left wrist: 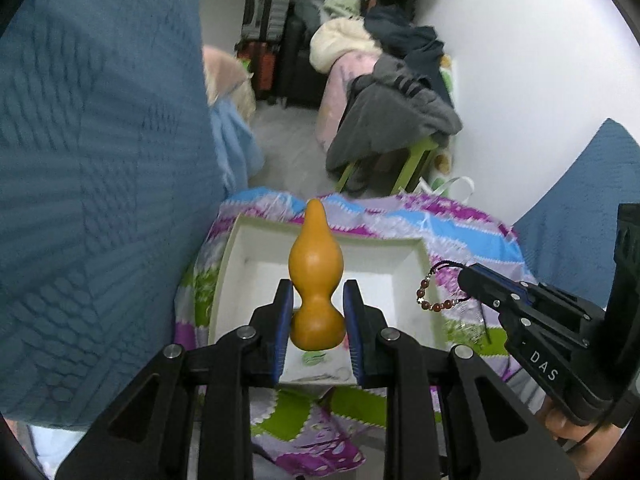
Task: Organize jewelry
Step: 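Carry the orange pendant and black clip into the white box and open both tools, then lift both open tools out of the box and back over the bedspread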
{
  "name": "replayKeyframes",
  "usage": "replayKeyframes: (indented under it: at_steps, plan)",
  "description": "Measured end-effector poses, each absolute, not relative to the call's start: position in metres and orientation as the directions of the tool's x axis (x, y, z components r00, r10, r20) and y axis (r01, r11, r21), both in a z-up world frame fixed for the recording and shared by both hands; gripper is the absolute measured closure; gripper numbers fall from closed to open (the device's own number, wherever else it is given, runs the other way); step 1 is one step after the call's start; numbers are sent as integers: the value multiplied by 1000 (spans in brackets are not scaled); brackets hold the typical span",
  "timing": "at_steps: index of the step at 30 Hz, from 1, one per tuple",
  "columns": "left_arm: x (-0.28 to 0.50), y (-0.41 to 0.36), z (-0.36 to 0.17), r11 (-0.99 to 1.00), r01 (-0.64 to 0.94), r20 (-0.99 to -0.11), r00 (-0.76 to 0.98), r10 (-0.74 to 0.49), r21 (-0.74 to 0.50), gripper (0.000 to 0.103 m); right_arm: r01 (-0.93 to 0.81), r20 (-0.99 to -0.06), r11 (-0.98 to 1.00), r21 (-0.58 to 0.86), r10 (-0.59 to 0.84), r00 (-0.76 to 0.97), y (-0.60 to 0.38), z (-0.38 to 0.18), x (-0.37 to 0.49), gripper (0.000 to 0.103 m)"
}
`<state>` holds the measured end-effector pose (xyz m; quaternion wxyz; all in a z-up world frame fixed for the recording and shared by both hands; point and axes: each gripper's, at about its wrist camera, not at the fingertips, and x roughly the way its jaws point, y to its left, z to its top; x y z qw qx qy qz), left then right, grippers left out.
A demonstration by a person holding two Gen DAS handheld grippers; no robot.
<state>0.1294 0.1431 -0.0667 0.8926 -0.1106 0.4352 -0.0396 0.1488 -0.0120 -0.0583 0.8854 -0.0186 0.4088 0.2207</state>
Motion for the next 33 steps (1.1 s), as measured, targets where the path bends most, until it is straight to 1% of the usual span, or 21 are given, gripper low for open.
replayKeyframes:
  at_steps: [7, 12, 16, 17, 18, 19, 20, 22, 27, 33]
  plan:
    - [127, 150, -107, 972, -60, -814, 560, -157, -229, 77, -422, -790, 892, 162, 373, 487, 5, -100, 151, 100]
    - [126, 154, -121, 969, -79, -836, 525, -158, -233, 77, -422, -798, 891, 170, 376, 471, 3, -108, 149, 98]
    - [123, 155, -122, 969, -86, -837, 524, -155, -232, 76, -418, -800, 892, 174, 375, 468, -1, -105, 149, 93]
    - [123, 156, -122, 968, -89, -839, 522, -156, -235, 74, -419, -794, 890, 180, 383, 472, -3, -102, 149, 90]
    - [122, 157, -121, 967, -101, -841, 520, -150, -235, 72, -420, -789, 889, 183, 387, 477, -5, -99, 148, 84]
    - [121, 158, -119, 966, -110, -841, 520, -146, -236, 62, -422, -782, 888, 183, 392, 484, -7, -94, 147, 81]
    - [120, 158, -117, 964, -117, -840, 523, -143, -237, 51, -425, -776, 886, 185, 396, 490, -9, -90, 146, 81]
    - [116, 158, -112, 963, -124, -830, 540, -136, -239, 43, -430, -760, 882, 191, 411, 504, -13, -80, 143, 81]
    - [110, 153, -94, 966, -119, -812, 571, -124, -231, 43, -442, -728, 878, 186, 425, 538, -23, -57, 137, 80]
    - [102, 138, -69, 972, -92, -781, 613, -115, -215, 39, -454, -682, 873, 177, 441, 583, -38, -33, 130, 79]
